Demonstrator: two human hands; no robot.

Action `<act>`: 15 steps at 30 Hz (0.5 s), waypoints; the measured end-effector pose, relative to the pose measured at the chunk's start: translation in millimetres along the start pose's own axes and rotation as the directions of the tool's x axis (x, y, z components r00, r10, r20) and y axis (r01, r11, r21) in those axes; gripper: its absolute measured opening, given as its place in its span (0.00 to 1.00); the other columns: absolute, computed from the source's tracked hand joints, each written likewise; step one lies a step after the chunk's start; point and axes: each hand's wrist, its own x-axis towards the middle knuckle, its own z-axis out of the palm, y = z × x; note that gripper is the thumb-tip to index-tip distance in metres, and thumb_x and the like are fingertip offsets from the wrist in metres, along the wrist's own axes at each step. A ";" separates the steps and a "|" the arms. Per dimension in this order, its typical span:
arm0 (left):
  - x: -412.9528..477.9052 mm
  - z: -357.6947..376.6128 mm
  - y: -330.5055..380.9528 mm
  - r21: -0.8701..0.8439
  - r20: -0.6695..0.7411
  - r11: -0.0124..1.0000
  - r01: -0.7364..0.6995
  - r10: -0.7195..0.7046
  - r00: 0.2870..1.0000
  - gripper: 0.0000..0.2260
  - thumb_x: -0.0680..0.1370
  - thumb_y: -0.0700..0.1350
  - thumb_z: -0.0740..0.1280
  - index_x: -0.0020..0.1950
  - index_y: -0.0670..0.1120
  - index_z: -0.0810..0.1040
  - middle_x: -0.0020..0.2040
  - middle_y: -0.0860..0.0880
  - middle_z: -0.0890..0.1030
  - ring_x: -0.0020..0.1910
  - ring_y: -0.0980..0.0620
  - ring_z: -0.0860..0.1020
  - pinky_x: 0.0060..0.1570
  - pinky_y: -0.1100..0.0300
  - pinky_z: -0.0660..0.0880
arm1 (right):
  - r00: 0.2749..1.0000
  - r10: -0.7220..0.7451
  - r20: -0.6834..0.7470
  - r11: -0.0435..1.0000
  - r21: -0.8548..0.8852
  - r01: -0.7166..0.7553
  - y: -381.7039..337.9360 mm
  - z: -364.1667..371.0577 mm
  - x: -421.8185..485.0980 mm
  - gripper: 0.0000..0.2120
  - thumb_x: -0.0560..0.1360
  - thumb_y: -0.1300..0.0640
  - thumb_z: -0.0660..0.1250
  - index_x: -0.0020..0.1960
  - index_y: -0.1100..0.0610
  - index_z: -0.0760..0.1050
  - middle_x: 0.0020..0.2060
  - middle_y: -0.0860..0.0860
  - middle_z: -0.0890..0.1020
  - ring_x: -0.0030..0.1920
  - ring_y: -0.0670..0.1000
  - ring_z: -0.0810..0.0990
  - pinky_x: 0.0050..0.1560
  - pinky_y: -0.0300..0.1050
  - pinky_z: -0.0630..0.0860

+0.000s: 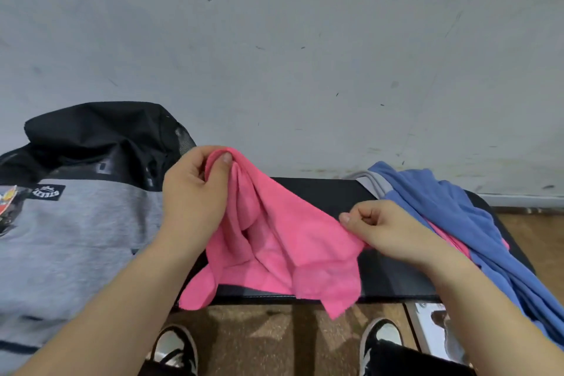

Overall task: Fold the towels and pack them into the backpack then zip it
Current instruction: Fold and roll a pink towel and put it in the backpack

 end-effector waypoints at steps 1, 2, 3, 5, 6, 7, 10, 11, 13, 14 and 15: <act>1.4 -4.6 -2.8 0.017 -0.015 1.000 0.009 -0.009 1.000 0.05 0.82 0.43 0.69 0.52 0.50 0.86 0.47 0.55 0.86 0.48 0.58 0.84 0.53 0.60 0.80 | 0.999 0.025 -0.034 0.999 -0.036 -0.026 5.7 -2.2 0.0 0.20 0.82 0.49 0.67 0.35 0.56 0.73 0.26 0.49 0.72 0.30 0.48 0.70 0.37 0.49 0.69; 1.7 -8.3 -4.3 0.024 -0.009 0.999 0.026 -0.026 1.000 0.05 0.82 0.43 0.69 0.52 0.50 0.86 0.47 0.55 0.86 0.48 0.58 0.84 0.54 0.59 0.80 | 0.995 0.055 -0.080 0.997 -0.042 -0.058 10.5 -2.6 0.1 0.19 0.83 0.48 0.66 0.36 0.56 0.74 0.26 0.49 0.74 0.30 0.48 0.73 0.38 0.51 0.72; 0.1 -10.7 -4.7 0.023 0.013 0.999 0.042 -0.042 0.999 0.06 0.82 0.43 0.70 0.51 0.51 0.86 0.46 0.55 0.86 0.48 0.59 0.84 0.53 0.59 0.80 | 0.989 0.077 -0.130 0.997 -0.018 -0.080 13.3 -1.3 -0.2 0.18 0.83 0.47 0.65 0.38 0.56 0.75 0.28 0.50 0.77 0.31 0.48 0.75 0.39 0.54 0.76; -6.9 -11.0 -2.6 0.036 0.076 0.999 0.039 -0.042 0.996 0.07 0.82 0.42 0.70 0.49 0.52 0.86 0.46 0.55 0.87 0.47 0.61 0.83 0.51 0.65 0.79 | 0.981 0.079 -0.178 0.997 0.012 -0.078 13.8 6.6 -0.4 0.17 0.82 0.46 0.65 0.39 0.55 0.76 0.33 0.52 0.82 0.35 0.50 0.79 0.43 0.54 0.79; -11.5 -9.7 -0.5 0.050 0.116 0.999 0.023 -0.028 0.993 0.07 0.81 0.41 0.70 0.49 0.52 0.86 0.45 0.56 0.87 0.47 0.63 0.83 0.49 0.70 0.77 | 0.985 0.062 -0.163 0.998 -0.011 -0.064 12.5 13.2 -0.5 0.16 0.82 0.46 0.66 0.41 0.55 0.77 0.36 0.53 0.84 0.37 0.51 0.80 0.43 0.51 0.79; -16.1 -8.1 1.6 0.063 0.164 0.998 0.000 -0.011 0.986 0.08 0.81 0.41 0.70 0.49 0.52 0.86 0.46 0.56 0.87 0.48 0.63 0.83 0.48 0.73 0.76 | 0.990 0.046 -0.134 0.997 -0.048 -0.053 11.6 20.3 0.3 0.14 0.81 0.46 0.67 0.43 0.54 0.79 0.39 0.52 0.85 0.38 0.50 0.81 0.43 0.47 0.78; -25.7 -4.3 9.9 0.102 0.282 0.990 -0.095 0.062 0.957 0.09 0.81 0.41 0.70 0.49 0.54 0.86 0.47 0.62 0.86 0.49 0.65 0.82 0.48 0.76 0.73 | 0.993 0.042 -0.109 0.992 -0.111 -0.054 9.4 43.3 9.2 0.10 0.79 0.45 0.70 0.46 0.51 0.82 0.41 0.46 0.85 0.41 0.44 0.82 0.44 0.42 0.78; -27.8 -3.7 12.7 0.113 0.303 0.987 -0.119 0.079 0.950 0.09 0.81 0.40 0.71 0.49 0.55 0.85 0.47 0.64 0.85 0.49 0.66 0.82 0.48 0.77 0.72 | 0.990 0.054 -0.129 0.992 -0.110 -0.069 8.0 49.8 14.0 0.10 0.79 0.45 0.70 0.45 0.50 0.82 0.40 0.45 0.85 0.41 0.43 0.82 0.43 0.42 0.76; -31.6 -3.2 16.2 0.114 0.326 0.984 -0.136 0.093 0.941 0.10 0.81 0.40 0.71 0.48 0.55 0.85 0.48 0.65 0.85 0.48 0.67 0.81 0.48 0.78 0.72 | 0.981 0.130 -0.146 0.983 -0.114 -0.147 3.7 61.0 24.4 0.14 0.78 0.43 0.71 0.40 0.52 0.80 0.35 0.44 0.82 0.36 0.43 0.79 0.40 0.41 0.73; -32.4 -3.5 16.4 0.109 0.328 0.984 -0.140 0.097 0.940 0.10 0.81 0.40 0.71 0.48 0.55 0.85 0.47 0.64 0.85 0.48 0.67 0.81 0.48 0.77 0.72 | 0.975 0.174 -0.141 0.968 -0.155 -0.195 1.1 66.1 29.7 0.19 0.77 0.40 0.71 0.36 0.53 0.76 0.31 0.44 0.79 0.33 0.45 0.77 0.36 0.42 0.72; -32.5 -4.4 16.1 0.107 0.327 0.984 -0.143 0.100 0.940 0.10 0.81 0.39 0.71 0.48 0.55 0.85 0.47 0.64 0.85 0.48 0.67 0.82 0.48 0.77 0.73 | 0.967 0.218 -0.134 0.944 -0.221 -0.244 -2.8 71.1 34.2 0.24 0.75 0.37 0.71 0.32 0.53 0.72 0.26 0.45 0.76 0.30 0.47 0.75 0.33 0.43 0.69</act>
